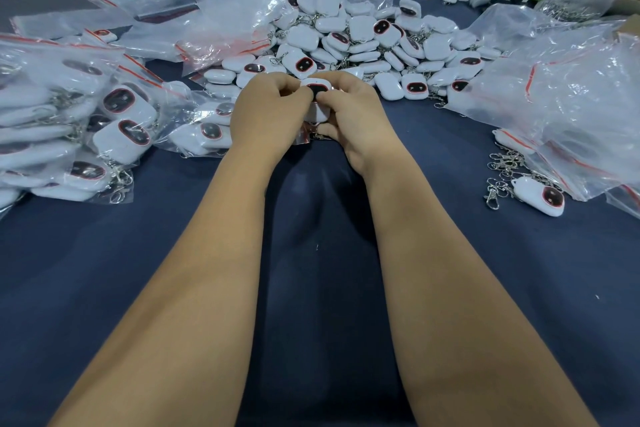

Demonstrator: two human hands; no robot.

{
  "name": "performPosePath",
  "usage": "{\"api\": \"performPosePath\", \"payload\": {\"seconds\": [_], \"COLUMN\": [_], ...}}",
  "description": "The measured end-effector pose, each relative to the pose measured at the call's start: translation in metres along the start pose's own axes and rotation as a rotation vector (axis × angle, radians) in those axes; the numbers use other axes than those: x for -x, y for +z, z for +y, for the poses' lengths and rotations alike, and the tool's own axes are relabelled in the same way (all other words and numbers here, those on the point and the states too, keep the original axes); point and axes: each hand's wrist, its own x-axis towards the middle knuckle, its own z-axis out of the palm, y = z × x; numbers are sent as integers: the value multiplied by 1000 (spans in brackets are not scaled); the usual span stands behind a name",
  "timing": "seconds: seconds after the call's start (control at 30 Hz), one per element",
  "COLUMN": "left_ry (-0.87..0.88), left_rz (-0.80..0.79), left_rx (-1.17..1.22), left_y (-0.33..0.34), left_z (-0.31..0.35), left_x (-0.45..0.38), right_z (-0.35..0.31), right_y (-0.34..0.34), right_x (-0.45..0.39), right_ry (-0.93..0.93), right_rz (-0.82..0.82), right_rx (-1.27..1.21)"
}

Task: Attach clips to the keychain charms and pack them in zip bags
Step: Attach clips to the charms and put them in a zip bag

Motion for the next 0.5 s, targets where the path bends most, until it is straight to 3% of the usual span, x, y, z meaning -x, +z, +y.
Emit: {"api": "performPosePath", "payload": {"seconds": [0.5], "left_ry": [29], "left_rz": [5], "left_rx": [-54], "left_y": [1], "left_z": [-1], "left_x": [0], "right_z": [-1], "right_y": [3], "right_x": [4], "right_ry": [3], "right_rz": [22], "right_rx": [49]}}
